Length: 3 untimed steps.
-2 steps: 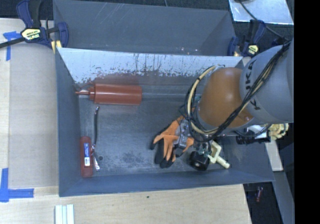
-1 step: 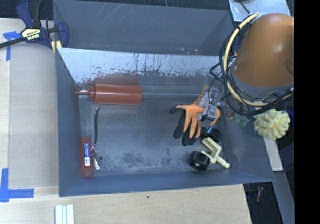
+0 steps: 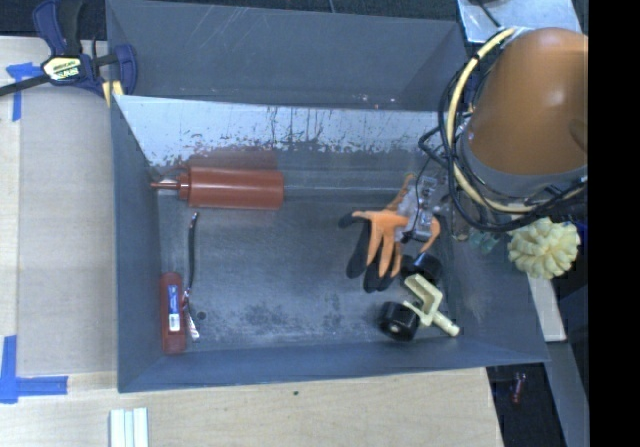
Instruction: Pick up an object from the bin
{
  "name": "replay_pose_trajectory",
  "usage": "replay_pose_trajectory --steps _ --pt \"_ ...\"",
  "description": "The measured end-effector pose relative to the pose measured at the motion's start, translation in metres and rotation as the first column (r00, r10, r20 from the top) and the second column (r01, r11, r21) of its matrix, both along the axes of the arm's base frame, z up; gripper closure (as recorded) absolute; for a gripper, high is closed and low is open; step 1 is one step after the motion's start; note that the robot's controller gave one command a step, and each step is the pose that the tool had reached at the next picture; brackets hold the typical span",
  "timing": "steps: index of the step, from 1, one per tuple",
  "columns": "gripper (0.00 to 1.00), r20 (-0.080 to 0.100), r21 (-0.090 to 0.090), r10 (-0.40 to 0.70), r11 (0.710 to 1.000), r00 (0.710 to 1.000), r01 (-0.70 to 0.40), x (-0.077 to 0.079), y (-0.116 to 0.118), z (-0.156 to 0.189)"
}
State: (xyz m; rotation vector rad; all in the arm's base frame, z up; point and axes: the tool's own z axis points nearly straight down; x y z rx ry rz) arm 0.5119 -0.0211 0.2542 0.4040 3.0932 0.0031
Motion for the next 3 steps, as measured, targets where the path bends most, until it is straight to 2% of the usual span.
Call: replay_pose_trajectory --steps 1,2,3 --pt "1.00 0.010 -0.001 0.016 1.000 1.000 -0.016 0.002 0.000 -0.022" --pt "1.00 0.011 -0.009 0.213 0.977 0.977 -0.213 0.009 -0.053 -0.059" --pt "1.00 0.007 -0.006 0.211 0.977 0.977 -0.211 -0.002 -0.033 -0.082"
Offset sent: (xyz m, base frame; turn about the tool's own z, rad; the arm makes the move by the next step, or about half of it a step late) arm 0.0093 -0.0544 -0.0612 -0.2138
